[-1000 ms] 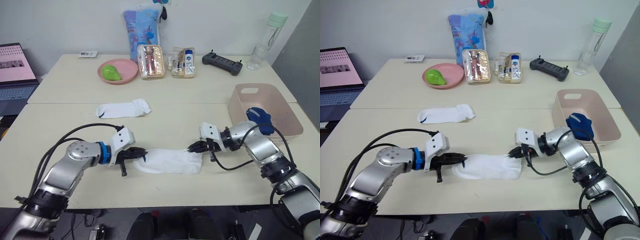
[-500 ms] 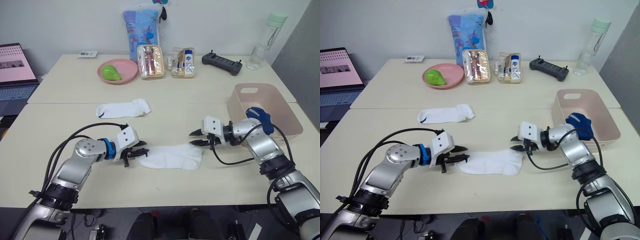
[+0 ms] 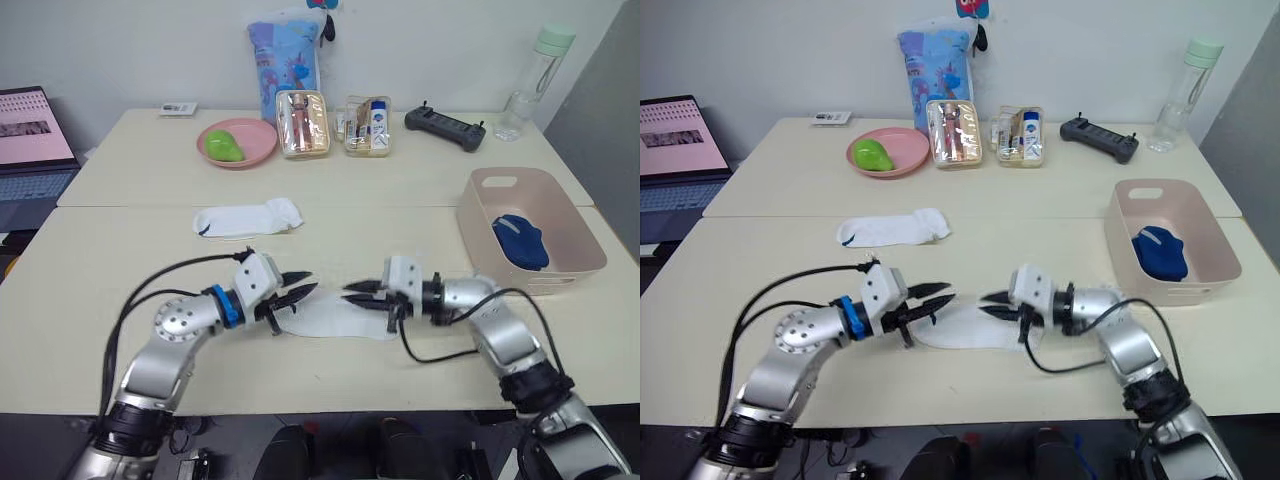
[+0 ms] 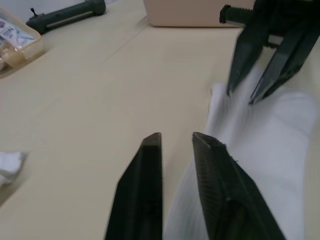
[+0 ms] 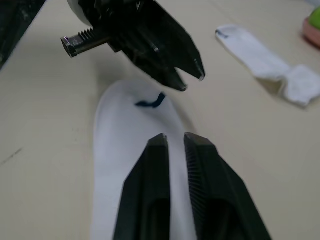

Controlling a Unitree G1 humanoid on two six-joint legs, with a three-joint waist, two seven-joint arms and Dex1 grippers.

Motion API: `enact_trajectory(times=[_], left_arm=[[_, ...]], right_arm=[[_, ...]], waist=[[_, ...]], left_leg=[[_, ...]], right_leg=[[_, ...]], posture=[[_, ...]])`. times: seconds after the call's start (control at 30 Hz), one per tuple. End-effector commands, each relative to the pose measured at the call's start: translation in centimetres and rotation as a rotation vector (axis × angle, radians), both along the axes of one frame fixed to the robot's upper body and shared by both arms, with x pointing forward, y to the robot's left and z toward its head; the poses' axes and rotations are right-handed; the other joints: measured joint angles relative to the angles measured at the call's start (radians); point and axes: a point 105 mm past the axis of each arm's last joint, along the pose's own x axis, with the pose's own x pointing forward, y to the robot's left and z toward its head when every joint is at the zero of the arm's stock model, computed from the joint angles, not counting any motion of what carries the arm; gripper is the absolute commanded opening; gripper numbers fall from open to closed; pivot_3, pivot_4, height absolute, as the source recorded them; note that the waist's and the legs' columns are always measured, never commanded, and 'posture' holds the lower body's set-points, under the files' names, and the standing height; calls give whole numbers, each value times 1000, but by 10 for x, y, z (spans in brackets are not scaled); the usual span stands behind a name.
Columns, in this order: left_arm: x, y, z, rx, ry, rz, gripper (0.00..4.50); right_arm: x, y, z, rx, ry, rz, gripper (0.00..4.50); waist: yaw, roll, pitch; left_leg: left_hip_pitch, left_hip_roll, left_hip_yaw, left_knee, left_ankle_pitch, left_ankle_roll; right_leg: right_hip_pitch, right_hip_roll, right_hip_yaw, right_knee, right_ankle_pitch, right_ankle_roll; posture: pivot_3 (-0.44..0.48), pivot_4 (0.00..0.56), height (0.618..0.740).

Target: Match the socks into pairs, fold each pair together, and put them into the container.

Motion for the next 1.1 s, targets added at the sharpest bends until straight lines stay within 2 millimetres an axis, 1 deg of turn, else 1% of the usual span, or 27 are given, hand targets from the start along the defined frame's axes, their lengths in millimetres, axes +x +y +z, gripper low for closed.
enact_trajectory(times=[0.03, 0.1, 0.17, 0.23, 0.37, 0.43, 0.47, 0.5, 0.53, 0.67, 0.77, 0.83, 0.9, 0.97, 1.03, 1.1], left_arm=[[-2, -6, -7, 13, -22, 4, 47], [-5, -8, -29, 17, 45, 31, 47], [-7, -4, -42, 19, 85, 62, 47], [-7, 1, -47, 24, 91, 80, 47], [-7, 2, -48, 24, 88, 83, 47], [-12, 30, -58, 40, 138, 133, 47], [-15, 40, -58, 37, 154, 147, 47], [-17, 47, -56, 32, 163, 152, 47], [-19, 50, -53, 25, 164, 150, 47], [-22, 55, -45, 1, 167, 143, 47], [-24, 54, -37, -31, 174, 131, 47], [-25, 54, -29, -63, 183, 134, 47], [-27, 56, -12, -112, 190, 140, 47], [-32, 60, 3, -146, 201, 142, 47], [-35, 67, 9, -153, 226, 160, 0], [-36, 71, 11, -163, 251, 176, 401]], right_arm=[[2, 4, 1, -8, -61, -10, 0], [5, -4, -18, -65, -65, -47, 0], [7, -14, -29, -98, -60, -79, 0], [8, -19, -33, -105, -53, -97, 0], [8, -21, -35, -104, -57, -99, 0], [9, -47, -41, -122, -16, -157, 0], [8, -60, -42, -129, 4, -185, 0], [7, -70, -42, -135, 14, -204, 0], [5, -76, -40, -137, 19, -211, 0], [0, -87, -31, -129, 33, -207, 0], [-5, -84, -20, -91, 58, -182, 0], [-7, -80, -10, -54, 72, -169, 0], [-8, -77, 5, -10, 84, -159, 0], [-5, -80, 16, 15, 89, -178, 0], [1, -83, 21, 29, 103, -218, 379], [5, -86, 20, 25, 119, -242, 904]], waist=[[-1, 0, 0], [-1, 0, 0], [0, 0, 0], [1, 0, -1], [1, 0, -3], [1, 0, -4], [1, 0, -6], [1, 1, -8], [1, 2, -9], [1, 3, -11], [0, 3, -11], [-1, 3, -11], [-1, 2, -10], [-1, 2, -10], [-1, 2, -10], [-1, 2, -10]], left_leg=[[0, 0, 0, 0, 0, 0], [1, 0, 0, -1, 0, 0], [1, 0, 0, -1, 0, 0], [0, 0, 0, -1, 0, 0], [3, 0, 0, -1, 0, 0], [3, 0, 0, -1, 0, 0], [2, 0, 0, -1, 0, 0], [2, 0, 0, -1, 0, 0], [2, 0, 0, -1, 0, 0], [5, 0, 0, -1, 0, 0], [11, 0, 0, -3, 0, 0], [12, 1, 0, -3, 0, 0], [11, 1, 0, -3, 0, 1], [11, 1, -1, -3, 0, 0], [11, 1, -1, -3, 0, 0], [12, 1, -1, -3, 0, 0]], right_leg=[[0, 0, 0, 0, 0, 0], [0, 0, 0, 0, 0, 0], [0, 0, 0, 0, 0, 0], [0, 0, 0, -1, 0, 0], [2, 0, 0, 0, 0, 0], [2, 0, 0, 0, 0, 0], [2, 0, 0, 0, 0, 0], [2, 0, 0, -1, 0, 0], [2, 0, 0, -1, 0, 0], [5, 0, 0, -1, 0, 0], [11, 0, 0, -2, -1, 0], [12, 0, 0, -2, -1, 0], [11, 0, -1, -2, -1, 0], [11, 0, -1, -2, -1, 0], [11, 0, -1, -2, -1, 0], [12, 0, -1, -3, -2, 0]], posture=[[0, 150, 740], [0, 150, 740], [0, 150, 740], [0, 150, 740], [0, 150, 740], [0, 150, 740], [0, 150, 740], [0, 150, 740], [0, 150, 740], [0, 150, 740], [0, 150, 740], [0, 150, 740], [0, 150, 740], [0, 150, 740], [0, 150, 740], [0, 150, 740]])
